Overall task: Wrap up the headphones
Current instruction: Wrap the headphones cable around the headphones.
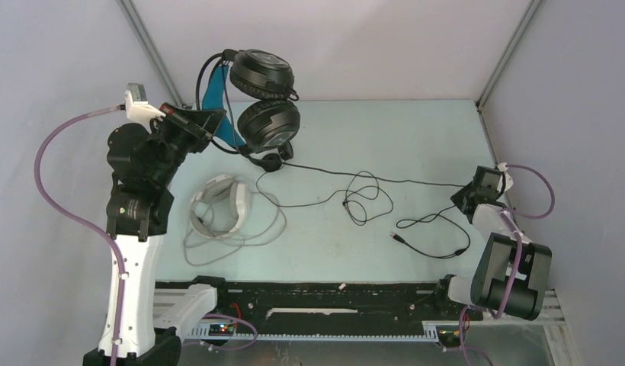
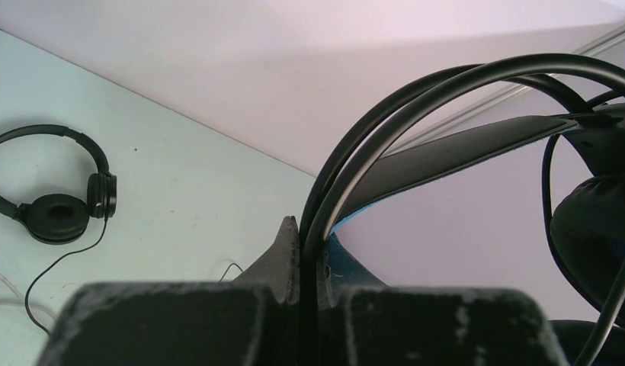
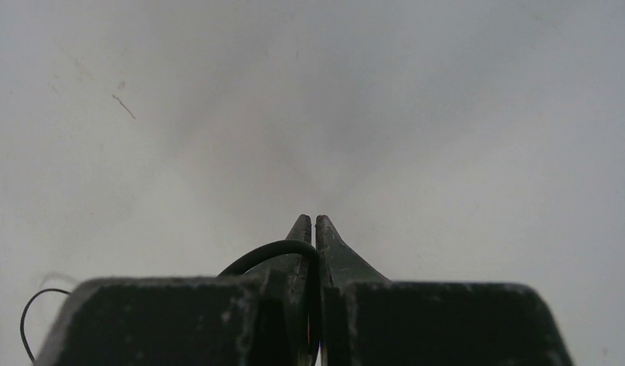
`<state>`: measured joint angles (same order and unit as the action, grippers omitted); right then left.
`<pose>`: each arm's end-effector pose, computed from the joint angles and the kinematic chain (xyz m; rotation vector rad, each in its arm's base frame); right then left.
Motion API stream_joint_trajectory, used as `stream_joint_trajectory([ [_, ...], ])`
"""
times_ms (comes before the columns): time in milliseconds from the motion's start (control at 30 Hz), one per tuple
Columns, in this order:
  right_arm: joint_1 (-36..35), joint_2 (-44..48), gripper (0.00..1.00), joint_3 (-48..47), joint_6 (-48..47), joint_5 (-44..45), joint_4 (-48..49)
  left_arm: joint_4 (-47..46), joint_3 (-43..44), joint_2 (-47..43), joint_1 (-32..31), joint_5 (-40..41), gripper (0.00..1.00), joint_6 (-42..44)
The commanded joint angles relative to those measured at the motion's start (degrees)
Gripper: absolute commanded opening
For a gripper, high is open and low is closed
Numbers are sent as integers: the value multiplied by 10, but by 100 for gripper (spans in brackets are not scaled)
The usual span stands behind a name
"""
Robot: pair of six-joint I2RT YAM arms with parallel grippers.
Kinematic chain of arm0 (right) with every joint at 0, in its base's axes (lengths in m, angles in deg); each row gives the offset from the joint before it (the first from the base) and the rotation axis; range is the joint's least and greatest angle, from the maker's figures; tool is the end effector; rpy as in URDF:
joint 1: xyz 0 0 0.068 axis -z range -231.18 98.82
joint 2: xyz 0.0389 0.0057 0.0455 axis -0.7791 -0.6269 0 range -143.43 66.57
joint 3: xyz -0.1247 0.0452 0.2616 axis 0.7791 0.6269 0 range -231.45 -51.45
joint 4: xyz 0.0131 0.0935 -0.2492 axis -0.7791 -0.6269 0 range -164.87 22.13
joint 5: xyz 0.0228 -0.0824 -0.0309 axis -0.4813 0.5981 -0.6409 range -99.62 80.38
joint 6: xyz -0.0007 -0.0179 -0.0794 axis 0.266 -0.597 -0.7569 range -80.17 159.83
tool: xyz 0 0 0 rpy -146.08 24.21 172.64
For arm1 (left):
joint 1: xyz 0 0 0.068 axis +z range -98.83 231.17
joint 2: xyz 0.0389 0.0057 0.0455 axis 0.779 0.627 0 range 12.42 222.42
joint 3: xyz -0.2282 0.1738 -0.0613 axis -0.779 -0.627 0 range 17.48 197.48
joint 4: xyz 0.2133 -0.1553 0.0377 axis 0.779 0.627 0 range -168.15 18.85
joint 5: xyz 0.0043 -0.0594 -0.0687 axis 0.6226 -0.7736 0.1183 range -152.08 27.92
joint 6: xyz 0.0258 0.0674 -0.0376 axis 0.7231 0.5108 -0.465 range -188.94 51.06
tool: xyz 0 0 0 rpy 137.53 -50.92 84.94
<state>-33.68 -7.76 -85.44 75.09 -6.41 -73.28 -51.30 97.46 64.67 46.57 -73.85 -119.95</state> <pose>0.2596 -0.0860 0.1682 1.0768 2.1103 0.0832 0.1805 -0.0290 0.5108 -0.4830 1.5580 -0.9165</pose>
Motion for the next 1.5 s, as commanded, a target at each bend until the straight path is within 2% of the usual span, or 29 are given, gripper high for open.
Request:
stream_joint_trajectory([
  [0,-5,-15,6,-23,16,-22,14,-53,6,-5,12,-26,0,-19],
  [133,-71,-3,25,-36,-15,-37,12,-53,-2,0,12,-25,0,-6],
  [300,-144,28,35,-50,-36,-37,-39,-44,1,10,12,-9,0,25],
  [600,-169,135,54,-96,-56,-64,-172,-43,5,28,12,17,0,50],
  [667,-173,161,57,-113,-63,-70,-177,-45,4,31,11,15,0,50],
  [733,-212,199,61,-114,-90,-106,-128,-46,1,32,11,13,0,48],
  [867,-281,244,65,-112,-154,-269,30,-54,-7,31,11,2,0,40],
  [933,-328,248,68,-108,-165,-309,105,-55,-6,32,11,-5,0,37],
  [1000,-391,241,78,-101,-198,-323,179,-56,-5,33,11,-15,0,32],
  [1067,-471,220,79,-102,-243,-329,233,-56,-4,35,10,-28,0,27],
  [1167,-546,178,80,-103,-292,-349,314,-56,-2,38,7,-48,0,20],
  [1333,-633,100,80,-126,-364,-369,361,-52,-3,35,0,-66,0,19],
  [1467,-670,29,80,-147,-398,-365,387,-52,-3,32,-6,-71,0,20],
])
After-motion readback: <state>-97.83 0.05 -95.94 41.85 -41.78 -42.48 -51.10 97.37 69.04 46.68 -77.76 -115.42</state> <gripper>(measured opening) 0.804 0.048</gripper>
